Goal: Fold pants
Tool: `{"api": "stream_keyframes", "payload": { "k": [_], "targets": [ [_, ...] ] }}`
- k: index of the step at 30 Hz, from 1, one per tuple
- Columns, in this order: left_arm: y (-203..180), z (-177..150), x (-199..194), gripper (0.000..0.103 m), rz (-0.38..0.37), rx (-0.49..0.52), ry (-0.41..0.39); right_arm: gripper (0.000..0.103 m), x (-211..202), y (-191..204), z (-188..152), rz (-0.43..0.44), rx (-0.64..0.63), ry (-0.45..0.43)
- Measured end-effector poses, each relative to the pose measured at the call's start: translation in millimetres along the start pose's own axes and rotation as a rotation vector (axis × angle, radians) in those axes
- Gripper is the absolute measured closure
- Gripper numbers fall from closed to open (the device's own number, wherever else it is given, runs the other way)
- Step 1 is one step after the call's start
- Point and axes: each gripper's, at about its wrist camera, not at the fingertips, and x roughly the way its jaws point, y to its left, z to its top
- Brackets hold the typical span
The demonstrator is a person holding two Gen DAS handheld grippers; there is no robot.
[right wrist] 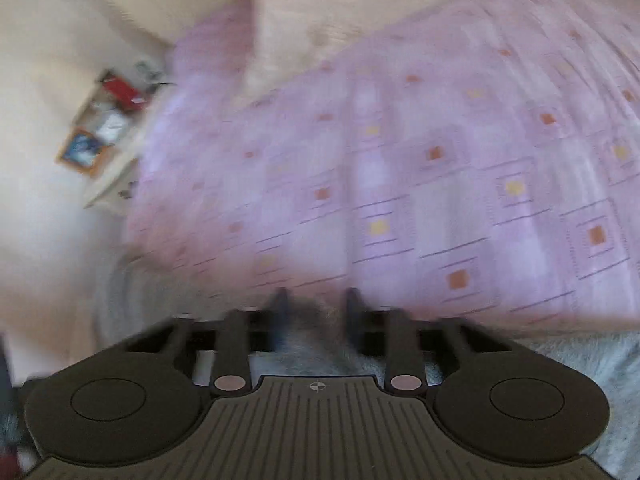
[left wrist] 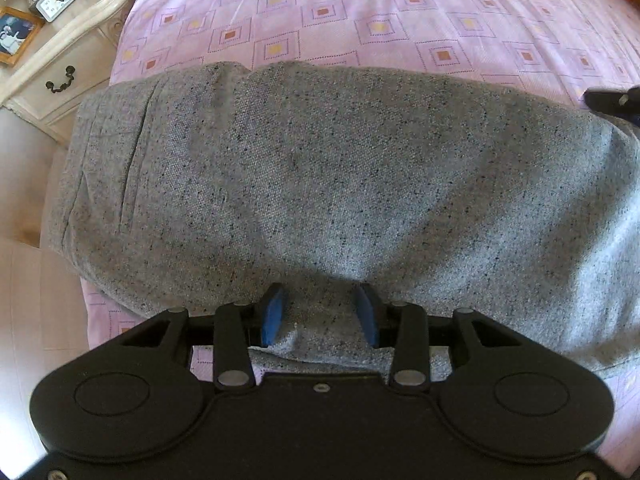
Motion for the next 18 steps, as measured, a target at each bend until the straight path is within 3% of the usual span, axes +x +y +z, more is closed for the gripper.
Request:
{"api": "stream_keyframes", "payload": {
  "k": [3,7,11,15,18],
  "targets": [
    [2.8,-0.9,0.0,0.055,-0.01,-0.009,-0.002,0.098,-21.9,22.0,-24.6,-0.008,-0.158,-0.066],
    [12.0,-2.0,-5.4,0.056,-0.039,-0.034,-0.009,0.099,-33.7,53.5,-73.6,-0.115,-0.471,-0.122],
    [21.1,-2.9,-33.1,0.056,-0.089,-0.062,-0.11,0.098,-25.5,70.5,-116.5,-0.219,-0.696,-0.117],
    [27.3,12.9,-67.3,0.056,-0.157,-0.12,-0.264,0.098,-11.4,72.7,-126.0,-0.266,-0.76,-0.111],
    [25.6,37.5,-68.2,0.056,-0.154,-0.149,-0.286,0.098,-11.7,69.4,-123.1,-0.261,-0.73,-0.129]
  ]
}}
